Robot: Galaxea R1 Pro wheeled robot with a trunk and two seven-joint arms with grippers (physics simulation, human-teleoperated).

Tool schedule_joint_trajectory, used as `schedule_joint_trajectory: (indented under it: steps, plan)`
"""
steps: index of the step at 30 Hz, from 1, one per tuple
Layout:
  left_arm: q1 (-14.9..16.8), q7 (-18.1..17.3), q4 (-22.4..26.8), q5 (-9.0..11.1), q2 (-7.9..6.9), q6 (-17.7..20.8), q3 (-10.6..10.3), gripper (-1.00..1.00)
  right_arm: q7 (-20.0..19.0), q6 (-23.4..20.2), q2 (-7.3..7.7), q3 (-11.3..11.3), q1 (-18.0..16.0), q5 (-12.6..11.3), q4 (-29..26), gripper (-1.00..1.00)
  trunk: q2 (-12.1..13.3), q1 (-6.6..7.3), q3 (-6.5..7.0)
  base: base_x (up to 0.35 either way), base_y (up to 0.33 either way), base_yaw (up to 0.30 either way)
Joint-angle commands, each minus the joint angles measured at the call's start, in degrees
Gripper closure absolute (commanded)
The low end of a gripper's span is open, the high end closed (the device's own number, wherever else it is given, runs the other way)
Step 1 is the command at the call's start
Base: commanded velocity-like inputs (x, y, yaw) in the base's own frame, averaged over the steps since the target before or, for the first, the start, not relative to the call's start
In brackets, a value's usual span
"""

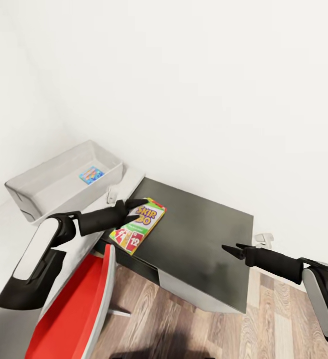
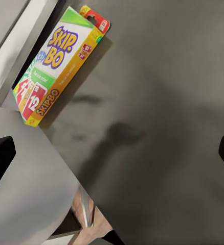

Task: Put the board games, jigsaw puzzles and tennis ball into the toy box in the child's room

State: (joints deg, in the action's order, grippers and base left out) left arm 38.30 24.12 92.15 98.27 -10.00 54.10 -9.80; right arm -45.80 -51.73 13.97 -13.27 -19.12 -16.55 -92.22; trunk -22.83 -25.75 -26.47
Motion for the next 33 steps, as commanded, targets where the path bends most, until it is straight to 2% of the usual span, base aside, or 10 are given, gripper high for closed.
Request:
schedule_joint_trajectory:
  steps: [1,7,11,12,15,16,20,33]
  plan:
    - [-0.20,-0.55,0.05,0.59,-0.41,-0.03,0.14,-1.00,-0.20,-0.25,-0.03,0.00,-0.05,0.04,-0.03,-1.00,-0.09,-0.04,0.01,0.000,0.000,-0.071]
    - [-0.80,-4.67,0.05,0.55,-1.45,-0.02,0.80,-1.00,-0.21,-0.23,-0.16,0.18,0.01,0.07,-0.03,-1.00,-0.09,-0.04,0.58,0.000,0.000,-0.068]
    - [-1.74,-8.95,0.05,0.64,-1.92,0.31,2.84,-1.00,-0.18,-0.19,-0.21,0.28,0.03,0.10,-0.05,-1.00,-0.09,-0.04,0.95,0.000,0.000,-0.066]
    - [-1.74,-8.95,0.05,0.64,-1.92,0.31,2.84,-1.00,-0.18,-0.19,-0.21,0.28,0.03,0.10,-0.05,-1.00,-0.09,-0.04,1.05,0.000,0.000,-0.065]
    - [-2.92,-13.05,0.05,0.71,-1.89,0.48,3.75,-1.00,-0.17,-0.16,-0.19,0.31,0.04,0.11,-0.06,-1.00,-0.09,-0.04,1.33,0.000,0.000,-0.065]
    - [-2.92,-13.05,0.05,0.71,-1.89,0.48,3.75,-1.00,-0.17,-0.16,-0.19,0.31,0.04,0.11,-0.06,-1.00,-0.09,-0.04,1.42,0.000,0.000,-0.064]
    - [-3.81,-16.66,0.05,0.76,-1.69,0.61,4.22,-1.00,-0.17,-0.14,-0.37,0.38,0.04,0.11,-0.04,-1.00,-0.09,-0.04,1.80,0.000,0.000,-0.064]
    - [-5.68,-19.00,0.02,0.78,-2.13,0.65,5.05,-1.00,-0.24,-0.07,-0.52,1.22,0.12,0.15,-0.04,-1.00,-0.09,-0.04,3.02,0.000,0.000,-0.029]
